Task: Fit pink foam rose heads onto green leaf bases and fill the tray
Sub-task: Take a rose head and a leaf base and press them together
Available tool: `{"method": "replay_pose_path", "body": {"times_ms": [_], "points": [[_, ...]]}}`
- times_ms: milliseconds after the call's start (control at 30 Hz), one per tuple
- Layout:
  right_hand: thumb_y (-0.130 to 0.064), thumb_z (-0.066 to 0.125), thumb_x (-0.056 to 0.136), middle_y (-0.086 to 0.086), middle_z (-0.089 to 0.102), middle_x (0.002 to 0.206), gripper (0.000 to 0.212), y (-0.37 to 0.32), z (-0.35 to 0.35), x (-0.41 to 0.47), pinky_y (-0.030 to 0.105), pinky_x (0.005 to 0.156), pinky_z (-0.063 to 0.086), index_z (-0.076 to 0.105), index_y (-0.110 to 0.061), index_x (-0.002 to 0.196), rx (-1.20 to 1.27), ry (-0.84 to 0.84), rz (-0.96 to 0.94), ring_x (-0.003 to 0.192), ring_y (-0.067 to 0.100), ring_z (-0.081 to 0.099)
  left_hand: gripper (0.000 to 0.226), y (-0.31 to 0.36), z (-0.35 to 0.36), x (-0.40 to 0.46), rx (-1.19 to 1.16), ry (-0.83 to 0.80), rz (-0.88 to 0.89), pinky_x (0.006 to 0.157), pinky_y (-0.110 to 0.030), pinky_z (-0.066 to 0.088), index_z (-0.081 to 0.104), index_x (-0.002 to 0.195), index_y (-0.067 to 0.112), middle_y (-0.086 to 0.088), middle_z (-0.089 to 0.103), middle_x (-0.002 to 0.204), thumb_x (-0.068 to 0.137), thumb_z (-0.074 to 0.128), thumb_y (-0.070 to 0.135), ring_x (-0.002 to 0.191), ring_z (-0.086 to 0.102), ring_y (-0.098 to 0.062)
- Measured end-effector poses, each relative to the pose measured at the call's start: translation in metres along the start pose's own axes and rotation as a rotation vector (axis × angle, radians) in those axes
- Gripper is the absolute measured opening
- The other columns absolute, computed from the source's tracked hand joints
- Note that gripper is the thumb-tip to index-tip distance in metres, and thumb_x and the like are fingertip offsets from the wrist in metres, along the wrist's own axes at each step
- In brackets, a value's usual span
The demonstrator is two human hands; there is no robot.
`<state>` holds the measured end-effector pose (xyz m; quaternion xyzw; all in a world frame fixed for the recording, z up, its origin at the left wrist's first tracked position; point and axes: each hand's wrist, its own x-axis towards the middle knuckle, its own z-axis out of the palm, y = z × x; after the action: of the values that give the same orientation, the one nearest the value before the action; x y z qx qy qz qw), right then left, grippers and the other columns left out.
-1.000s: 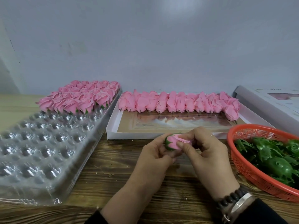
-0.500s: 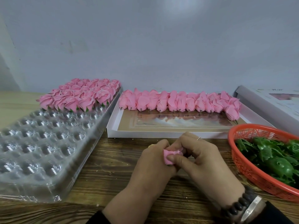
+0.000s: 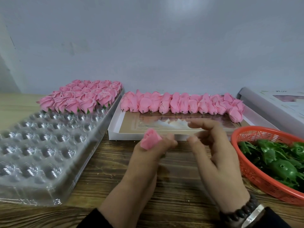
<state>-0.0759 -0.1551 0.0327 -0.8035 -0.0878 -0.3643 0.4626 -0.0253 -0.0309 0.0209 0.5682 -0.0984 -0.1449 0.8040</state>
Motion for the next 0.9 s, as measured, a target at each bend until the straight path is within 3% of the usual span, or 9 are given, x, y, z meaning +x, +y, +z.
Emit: {"method": "replay_pose_path", "body": {"times_ms": [100,167,267,467,633,767,833,900], "points": [[-0.004,0.068,0.078,-0.013,0.062,0.086,0.033,0.007,0.013,-0.004,0.008,0.073,0.043,0.053,-0.029,0.092,0.064,-0.086,0.144,0.082,0.005,0.059,0.011,0.002,0.002,0.002,-0.184,0.083,0.006,0.062,-0.026,0.049,0.069,0.055,0.023,-0.004,0.067,0.08,0.06,0.077,0.028,0.08,0.06,-0.017],[-0.003,0.074,0.071,-0.017,0.062,0.089,0.038,0.008,0.023,-0.007,0.009,0.075,0.043,0.053,-0.028,0.091,0.108,-0.199,0.195,0.085,0.004,0.059,0.022,0.002,0.004,0.003,-0.301,0.088,-0.028,0.077,-0.032,0.053,0.074,0.073,0.014,-0.01,0.069,0.089,0.06,0.071,0.032,0.088,0.064,-0.022],[-0.005,0.077,0.069,-0.016,0.06,0.089,0.041,0.01,0.029,-0.007,0.006,0.072,0.042,0.051,-0.026,0.092,0.121,-0.247,0.204,0.082,0.0,0.059,0.039,0.001,0.007,0.001,-0.326,0.1,-0.065,0.093,-0.041,0.046,0.07,0.093,0.005,-0.015,0.066,0.096,0.064,0.068,0.033,0.094,0.062,-0.027],[-0.013,0.074,0.066,-0.01,0.058,0.078,0.039,0.01,0.027,-0.005,0.011,0.06,0.042,0.049,-0.036,0.085,0.078,-0.205,0.241,0.067,0.004,0.054,0.031,-0.005,0.018,-0.003,-0.395,0.048,-0.103,0.095,-0.04,0.043,0.066,0.098,0.005,-0.015,0.06,0.089,0.073,0.065,0.023,0.09,0.057,-0.027],[-0.005,0.075,0.071,-0.016,0.058,0.061,0.019,0.006,0.024,-0.002,0.012,0.056,0.04,0.059,-0.013,0.076,0.365,-0.255,0.347,0.056,0.001,0.047,0.033,-0.002,0.012,-0.001,-0.401,-0.036,-0.125,0.081,-0.032,0.053,0.07,0.086,0.004,-0.017,0.065,0.087,0.065,0.073,0.029,0.083,0.064,-0.025],[-0.031,0.068,0.068,0.0,0.056,0.061,0.025,0.003,0.018,0.001,0.017,0.059,0.043,0.065,-0.007,0.075,0.498,-0.371,0.427,0.06,0.009,0.05,0.031,-0.001,0.009,0.003,-0.318,-0.017,-0.174,0.089,-0.042,0.038,0.073,0.079,0.007,-0.019,0.067,0.109,0.06,0.079,0.031,0.097,0.057,-0.031],[-0.02,0.071,0.074,-0.001,0.057,0.064,0.014,0.003,0.02,0.0,0.017,0.061,0.044,0.063,-0.009,0.08,0.5,-0.35,0.427,0.062,0.009,0.05,0.023,-0.001,0.009,0.003,-0.359,-0.002,-0.146,0.086,-0.038,0.05,0.069,0.072,0.008,-0.017,0.068,0.107,0.062,0.08,0.025,0.092,0.064,-0.028],[-0.007,0.074,0.072,0.003,0.061,0.074,0.026,0.005,0.023,-0.002,0.018,0.064,0.046,0.058,-0.006,0.093,0.481,-0.316,0.437,0.066,0.01,0.053,0.02,0.0,0.009,0.001,-0.432,-0.012,-0.12,0.075,-0.034,0.058,0.07,0.069,0.008,-0.018,0.068,0.097,0.061,0.072,0.026,0.086,0.068,-0.027]]}}
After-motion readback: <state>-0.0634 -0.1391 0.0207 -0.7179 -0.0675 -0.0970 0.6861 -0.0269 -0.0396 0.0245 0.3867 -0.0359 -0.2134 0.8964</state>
